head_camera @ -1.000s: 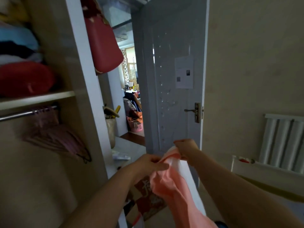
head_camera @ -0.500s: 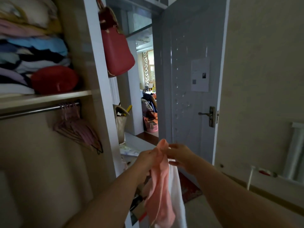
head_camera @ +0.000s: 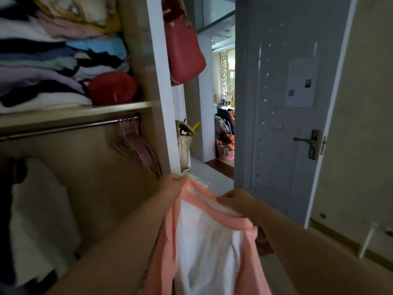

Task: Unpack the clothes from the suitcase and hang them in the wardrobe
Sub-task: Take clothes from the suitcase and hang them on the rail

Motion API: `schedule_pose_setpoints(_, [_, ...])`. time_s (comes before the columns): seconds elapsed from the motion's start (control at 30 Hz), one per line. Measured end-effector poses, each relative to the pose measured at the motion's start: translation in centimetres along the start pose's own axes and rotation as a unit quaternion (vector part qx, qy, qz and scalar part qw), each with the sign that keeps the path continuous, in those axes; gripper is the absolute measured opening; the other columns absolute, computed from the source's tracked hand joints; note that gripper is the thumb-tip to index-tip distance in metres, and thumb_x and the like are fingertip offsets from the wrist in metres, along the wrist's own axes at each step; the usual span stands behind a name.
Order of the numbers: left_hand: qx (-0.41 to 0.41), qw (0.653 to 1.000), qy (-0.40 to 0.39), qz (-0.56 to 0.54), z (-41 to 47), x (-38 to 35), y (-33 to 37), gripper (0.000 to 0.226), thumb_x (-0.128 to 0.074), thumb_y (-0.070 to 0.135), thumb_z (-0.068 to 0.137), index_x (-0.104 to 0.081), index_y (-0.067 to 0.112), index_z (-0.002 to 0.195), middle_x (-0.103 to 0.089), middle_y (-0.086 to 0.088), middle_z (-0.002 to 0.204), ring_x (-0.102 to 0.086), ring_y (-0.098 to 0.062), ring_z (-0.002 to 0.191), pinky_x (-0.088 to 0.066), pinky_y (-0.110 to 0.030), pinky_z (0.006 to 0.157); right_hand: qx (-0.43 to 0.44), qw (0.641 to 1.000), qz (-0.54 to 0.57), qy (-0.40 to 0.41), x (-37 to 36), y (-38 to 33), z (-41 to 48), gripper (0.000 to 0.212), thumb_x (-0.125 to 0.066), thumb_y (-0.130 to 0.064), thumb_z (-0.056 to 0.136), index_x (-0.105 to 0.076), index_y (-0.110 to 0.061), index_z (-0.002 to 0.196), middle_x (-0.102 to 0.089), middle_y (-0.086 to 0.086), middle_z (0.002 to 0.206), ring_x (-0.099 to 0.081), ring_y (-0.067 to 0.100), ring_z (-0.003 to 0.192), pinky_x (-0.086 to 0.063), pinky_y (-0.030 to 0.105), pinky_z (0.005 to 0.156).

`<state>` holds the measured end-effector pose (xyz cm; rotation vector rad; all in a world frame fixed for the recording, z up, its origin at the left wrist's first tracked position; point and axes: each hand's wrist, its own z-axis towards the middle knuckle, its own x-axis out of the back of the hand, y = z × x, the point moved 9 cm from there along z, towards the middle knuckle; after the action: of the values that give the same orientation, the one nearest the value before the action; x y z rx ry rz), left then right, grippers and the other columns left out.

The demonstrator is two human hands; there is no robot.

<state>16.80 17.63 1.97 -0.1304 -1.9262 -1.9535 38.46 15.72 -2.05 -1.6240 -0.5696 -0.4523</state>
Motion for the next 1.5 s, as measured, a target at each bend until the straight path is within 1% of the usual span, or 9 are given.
schedule_pose_setpoints(0.13, [-0.005,0.999,0.041,0.007,-0.1,3.4,-1.3,0.031,-0.064,0.019,0.088,-0.052,0.010,0.060,-0.049,-0.011,0.061,-0.046,-0.018,0.058,-0.033,-0.025,0.058,0.077,0.988,-0.135,-0.017,-1.3,-2.2,0.4,0.029,-0.061,-0.036,0.088,-0.071,-0.010,0.098,-0.064,0.002,0.085,-0.057,0.014,0.076,-0.041,0.022,0.062])
schedule_pose_setpoints(0.37, [0.000,0.996,0.090,0.017,0.0,10.4,-4.2,0.032,-0.062,0.019,0.090,-0.054,0.008,0.062,-0.048,-0.007,0.060,-0.043,-0.015,0.057,-0.034,-0.024,0.053,0.091,0.926,-0.361,0.064,-1.4,-3.3,0.8,0.029,-0.047,-0.045,0.090,-0.067,-0.025,0.094,-0.065,-0.002,0.094,-0.062,0.015,0.086,-0.055,0.031,0.076])
schedule_pose_setpoints(0.43, [0.000,0.995,0.099,0.003,0.3,11.6,-4.2,0.026,-0.063,0.020,0.090,-0.058,0.004,0.070,-0.050,-0.012,0.066,-0.045,-0.016,0.059,-0.034,-0.024,0.050,0.090,0.946,-0.308,0.056,-2.5,-4.6,1.1,0.027,-0.050,-0.042,0.092,-0.065,-0.020,0.089,-0.064,0.001,0.090,-0.063,0.016,0.080,-0.055,0.028,0.072])
schedule_pose_setpoints(0.53, [0.005,0.991,0.130,-0.035,1.9,12.8,-4.8,0.027,-0.064,0.022,0.090,-0.055,0.009,0.067,-0.049,-0.012,0.069,-0.043,-0.015,0.058,-0.034,-0.024,0.050,0.043,0.997,-0.001,-0.058,-6.8,-6.1,1.6,0.020,-0.053,-0.028,0.095,-0.063,-0.012,0.092,-0.067,0.008,0.087,-0.067,0.018,0.072,-0.058,0.029,0.069])
schedule_pose_setpoints(0.73, [0.081,0.991,0.100,-0.045,6.0,13.9,-8.8,0.013,-0.065,0.017,0.090,-0.063,0.007,0.081,-0.057,-0.007,0.080,-0.055,-0.007,0.059,-0.043,-0.014,0.050,-0.045,0.936,0.342,-0.075,-12.3,-9.3,3.9,0.016,-0.046,-0.009,0.096,-0.060,-0.003,0.102,-0.063,0.011,0.089,-0.060,0.023,0.082,-0.052,0.038,0.078])
schedule_pose_setpoints(0.9, [0.123,0.989,0.085,0.002,11.4,16.7,-10.7,0.038,-0.068,0.034,0.083,-0.068,0.001,0.102,-0.068,-0.015,0.093,-0.067,-0.034,0.093,-0.049,-0.031,0.072,-0.035,0.942,0.335,-0.006,-13.7,-12.7,6.1,0.025,-0.047,-0.007,0.091,-0.055,-0.007,0.067,-0.052,0.011,0.067,-0.049,0.020,0.061,-0.041,0.029,0.058])
schedule_pose_setpoints(1.1, [0.078,0.994,0.078,-0.017,17.4,17.2,-6.6,0.021,-0.064,0.032,0.089,-0.067,0.012,0.088,-0.070,-0.011,0.105,-0.065,-0.024,0.092,-0.048,-0.029,0.075,0.013,0.965,0.257,0.054,-15.1,-16.4,8.8,0.016,-0.054,-0.017,0.089,-0.063,-0.012,0.077,-0.062,0.015,0.080,-0.059,0.028,0.076,-0.050,0.038,0.071])
schedule_pose_setpoints(1.27, [0.049,0.997,0.060,-0.022,21.2,16.3,-4.4,0.043,-0.063,0.036,0.088,-0.063,0.005,0.119,-0.066,-0.011,0.119,-0.062,-0.030,0.108,-0.050,-0.036,0.090,0.045,0.978,0.183,0.092,-15.3,-18.3,10.3,0.019,-0.051,-0.020,0.092,-0.061,-0.014,0.077,-0.058,0.003,0.070,-0.054,0.014,0.060,-0.042,0.021,0.050])
schedule_pose_setpoints(1.5, [0.039,0.997,0.039,-0.058,24.4,14.6,-4.4,0.052,-0.062,0.031,0.090,-0.051,0.004,0.133,-0.056,-0.012,0.134,-0.057,-0.029,0.117,-0.047,-0.039,0.101,0.016,0.978,0.144,0.151,-14.9,-17.2,11.6,0.017,-0.052,-0.022,0.087,-0.066,-0.012,0.091,-0.065,0.007,0.084,-0.060,0.022,0.077,-0.047,0.029,0.065])
